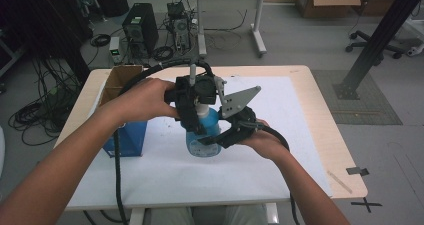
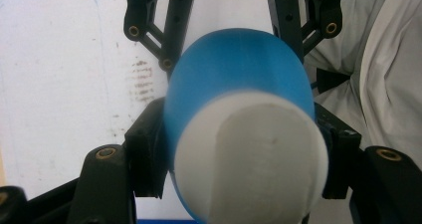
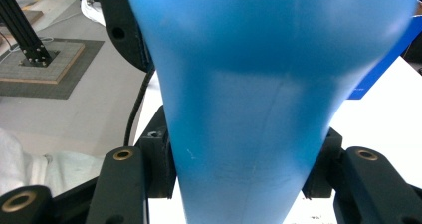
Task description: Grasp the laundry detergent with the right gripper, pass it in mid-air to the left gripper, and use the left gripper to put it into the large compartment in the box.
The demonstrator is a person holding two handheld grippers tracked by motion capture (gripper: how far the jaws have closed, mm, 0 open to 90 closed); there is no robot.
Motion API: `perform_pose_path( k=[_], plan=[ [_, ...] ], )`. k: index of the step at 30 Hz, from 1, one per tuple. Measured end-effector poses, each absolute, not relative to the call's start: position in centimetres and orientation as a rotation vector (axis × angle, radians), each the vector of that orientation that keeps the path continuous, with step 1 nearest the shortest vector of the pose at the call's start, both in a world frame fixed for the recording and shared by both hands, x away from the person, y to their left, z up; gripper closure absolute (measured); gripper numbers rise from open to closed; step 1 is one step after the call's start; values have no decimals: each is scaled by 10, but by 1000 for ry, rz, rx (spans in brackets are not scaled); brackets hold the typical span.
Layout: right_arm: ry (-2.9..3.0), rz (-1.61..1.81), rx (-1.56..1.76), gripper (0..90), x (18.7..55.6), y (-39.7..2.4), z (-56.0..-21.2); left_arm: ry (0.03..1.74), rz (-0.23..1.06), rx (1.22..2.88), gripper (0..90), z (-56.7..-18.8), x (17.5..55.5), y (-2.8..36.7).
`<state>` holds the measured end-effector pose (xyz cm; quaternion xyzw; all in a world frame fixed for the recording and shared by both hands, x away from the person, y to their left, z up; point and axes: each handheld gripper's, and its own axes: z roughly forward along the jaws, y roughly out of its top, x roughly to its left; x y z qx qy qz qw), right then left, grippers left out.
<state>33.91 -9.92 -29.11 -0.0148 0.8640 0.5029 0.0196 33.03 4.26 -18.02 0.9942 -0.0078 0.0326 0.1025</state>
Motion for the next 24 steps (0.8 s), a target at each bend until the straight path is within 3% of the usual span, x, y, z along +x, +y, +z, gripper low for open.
perform_pose_path(
  k=[21, 24],
  plan=[
    [2668, 1568, -68, 431, 336, -102, -288, 5, 104, 2953, 380, -175, 326, 36],
    [2680, 1543, -53, 299, 334, -103, -291, 35, 110, 2942, 381, -170, 326, 38]
  ],
)
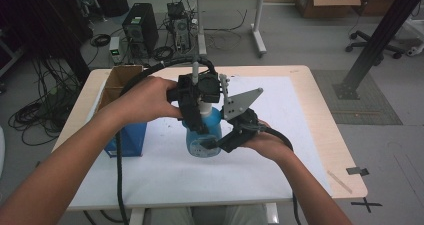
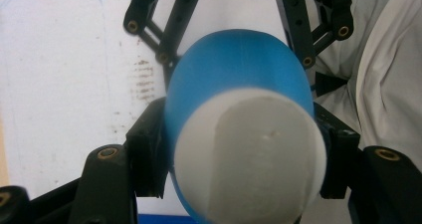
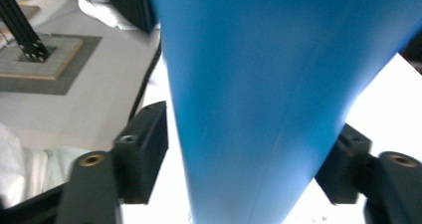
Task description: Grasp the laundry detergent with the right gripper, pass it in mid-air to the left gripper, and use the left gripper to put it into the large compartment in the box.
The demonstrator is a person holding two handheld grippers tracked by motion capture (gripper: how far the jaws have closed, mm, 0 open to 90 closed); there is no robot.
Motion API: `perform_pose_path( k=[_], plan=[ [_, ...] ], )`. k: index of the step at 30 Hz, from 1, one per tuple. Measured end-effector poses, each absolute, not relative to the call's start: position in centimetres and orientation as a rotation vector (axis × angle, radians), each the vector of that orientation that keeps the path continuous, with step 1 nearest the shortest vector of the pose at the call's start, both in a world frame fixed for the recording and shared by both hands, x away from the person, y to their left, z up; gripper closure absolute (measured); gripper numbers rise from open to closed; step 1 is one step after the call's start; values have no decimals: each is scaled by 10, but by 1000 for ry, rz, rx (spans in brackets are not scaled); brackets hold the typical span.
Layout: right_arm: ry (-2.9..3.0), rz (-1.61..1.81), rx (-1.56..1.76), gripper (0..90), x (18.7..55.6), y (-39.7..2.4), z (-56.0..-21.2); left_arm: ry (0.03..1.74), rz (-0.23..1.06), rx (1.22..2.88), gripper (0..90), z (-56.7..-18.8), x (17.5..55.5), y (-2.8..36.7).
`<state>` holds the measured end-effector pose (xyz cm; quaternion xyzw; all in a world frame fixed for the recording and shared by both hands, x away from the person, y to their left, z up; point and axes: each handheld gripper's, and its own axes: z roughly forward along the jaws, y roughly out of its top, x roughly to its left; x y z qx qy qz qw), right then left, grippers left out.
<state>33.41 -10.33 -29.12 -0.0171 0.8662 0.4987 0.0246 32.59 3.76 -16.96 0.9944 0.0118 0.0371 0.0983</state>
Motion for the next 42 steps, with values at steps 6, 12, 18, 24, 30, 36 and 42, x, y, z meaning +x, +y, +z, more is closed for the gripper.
perform_pose_path(
  k=[6, 12, 18, 24, 30, 36, 42],
  plan=[
    [2687, 1532, 17, 205, 335, -115, -293, 79, 146, 2958, 381, -165, 327, 42],
    [2707, 1432, 114, 134, 336, -135, -285, 158, 174, 2995, 380, -164, 330, 48],
    [2778, 1266, 232, 69, 335, -157, -282, 270, 236, 3007, 380, -154, 336, 58],
    [2794, 1152, 282, 61, 332, -175, -279, 396, 266, 2997, 380, -142, 342, 63],
    [2796, 1046, 327, 56, 326, -198, -270, 556, 294, 2956, 380, -122, 349, 69],
    [2790, 973, 368, 67, 322, -221, -266, 712, 310, 2906, 380, -98, 358, 77],
    [2788, 918, 397, 67, 318, -237, -261, 889, 341, 2837, 380, -76, 367, 90]
  ],
)
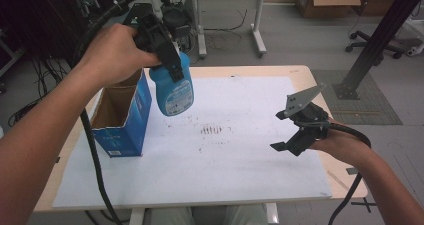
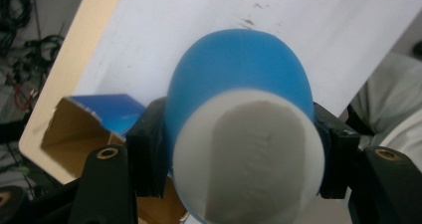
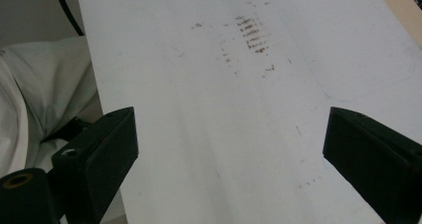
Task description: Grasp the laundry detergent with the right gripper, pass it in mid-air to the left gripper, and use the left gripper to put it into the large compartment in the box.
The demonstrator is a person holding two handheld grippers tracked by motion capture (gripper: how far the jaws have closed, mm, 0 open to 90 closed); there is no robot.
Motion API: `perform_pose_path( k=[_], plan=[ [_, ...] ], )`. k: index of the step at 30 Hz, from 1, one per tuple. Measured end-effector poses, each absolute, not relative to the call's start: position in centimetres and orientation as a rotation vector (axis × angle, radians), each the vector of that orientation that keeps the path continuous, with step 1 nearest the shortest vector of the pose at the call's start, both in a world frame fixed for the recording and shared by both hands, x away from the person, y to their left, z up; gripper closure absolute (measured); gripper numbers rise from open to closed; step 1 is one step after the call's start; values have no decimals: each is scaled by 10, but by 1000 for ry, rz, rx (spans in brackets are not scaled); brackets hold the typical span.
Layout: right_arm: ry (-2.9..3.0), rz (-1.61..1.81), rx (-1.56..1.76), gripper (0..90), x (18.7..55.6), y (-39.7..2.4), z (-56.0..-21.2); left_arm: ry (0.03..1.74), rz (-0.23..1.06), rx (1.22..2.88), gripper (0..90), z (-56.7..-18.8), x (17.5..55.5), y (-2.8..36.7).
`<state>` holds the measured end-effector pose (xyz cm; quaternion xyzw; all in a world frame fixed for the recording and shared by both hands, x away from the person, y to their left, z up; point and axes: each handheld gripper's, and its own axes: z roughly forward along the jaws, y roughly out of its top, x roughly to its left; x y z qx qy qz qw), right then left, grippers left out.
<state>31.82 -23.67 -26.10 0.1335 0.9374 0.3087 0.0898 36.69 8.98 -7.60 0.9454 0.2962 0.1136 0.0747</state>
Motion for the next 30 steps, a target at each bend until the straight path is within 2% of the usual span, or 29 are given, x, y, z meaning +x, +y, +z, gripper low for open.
perform_pose_path(
  k=[5, 17, 23, 30],
  plan=[
    [2785, 886, 409, 66, 317, -247, -256, 1049, 384, 2755, 380, -61, 374, 106],
    [2785, 824, 434, 67, 322, -264, -253, 1582, 465, 2459, 380, -37, 390, 161],
    [2793, 808, 411, 71, 324, -261, -254, 1809, 486, 2311, 380, -44, 395, 190],
    [2799, 790, 399, 72, 324, -261, -251, 1924, 469, 2227, 380, -65, 398, 214]
  ],
)
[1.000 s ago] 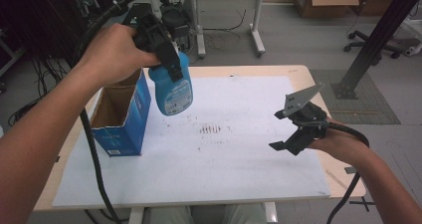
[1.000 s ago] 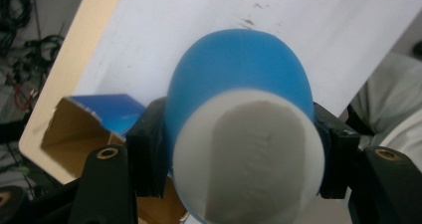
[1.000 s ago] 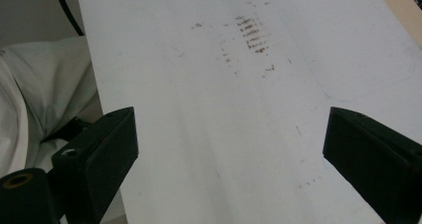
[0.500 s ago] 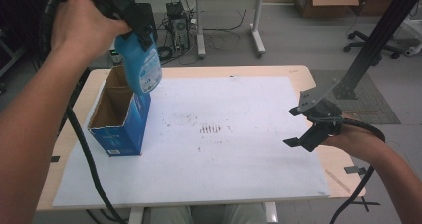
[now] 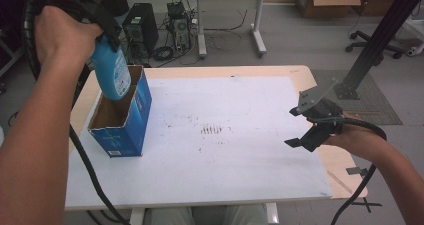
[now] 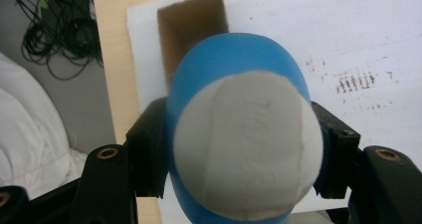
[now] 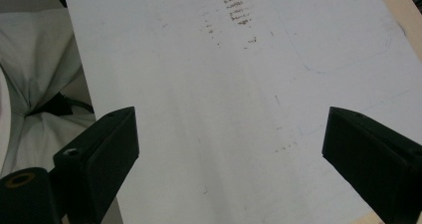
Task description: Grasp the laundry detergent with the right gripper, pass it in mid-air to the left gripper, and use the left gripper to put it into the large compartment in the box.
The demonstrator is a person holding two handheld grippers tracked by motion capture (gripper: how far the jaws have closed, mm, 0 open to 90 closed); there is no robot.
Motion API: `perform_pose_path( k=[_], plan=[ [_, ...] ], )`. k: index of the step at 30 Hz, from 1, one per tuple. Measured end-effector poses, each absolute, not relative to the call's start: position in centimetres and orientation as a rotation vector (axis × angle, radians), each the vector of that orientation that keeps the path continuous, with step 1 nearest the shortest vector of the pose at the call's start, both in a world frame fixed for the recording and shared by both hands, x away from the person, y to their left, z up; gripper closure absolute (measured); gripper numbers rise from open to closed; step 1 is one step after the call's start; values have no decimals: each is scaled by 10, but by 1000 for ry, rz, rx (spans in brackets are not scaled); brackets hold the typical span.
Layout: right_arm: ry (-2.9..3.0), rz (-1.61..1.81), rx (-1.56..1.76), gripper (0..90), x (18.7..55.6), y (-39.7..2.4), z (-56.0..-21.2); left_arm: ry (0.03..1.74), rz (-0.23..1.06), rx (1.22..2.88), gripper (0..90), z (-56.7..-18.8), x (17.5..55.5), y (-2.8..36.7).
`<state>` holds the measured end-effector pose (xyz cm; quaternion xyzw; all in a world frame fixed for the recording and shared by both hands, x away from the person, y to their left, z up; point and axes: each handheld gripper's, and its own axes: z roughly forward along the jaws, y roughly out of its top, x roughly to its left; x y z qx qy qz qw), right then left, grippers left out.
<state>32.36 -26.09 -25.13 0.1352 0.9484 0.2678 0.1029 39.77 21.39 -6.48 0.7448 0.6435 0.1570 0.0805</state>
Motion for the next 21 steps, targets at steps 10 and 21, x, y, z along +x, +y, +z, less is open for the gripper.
perform_pose_path(
  k=[10, 21],
  plan=[
    [2821, 682, 383, 72, 324, -259, -255, 2019, 449, 2160, 380, -99, 400, 236],
    [2832, 659, 399, 73, 323, -262, -262, 2050, 442, 2149, 380, -136, 403, 243]
  ],
)
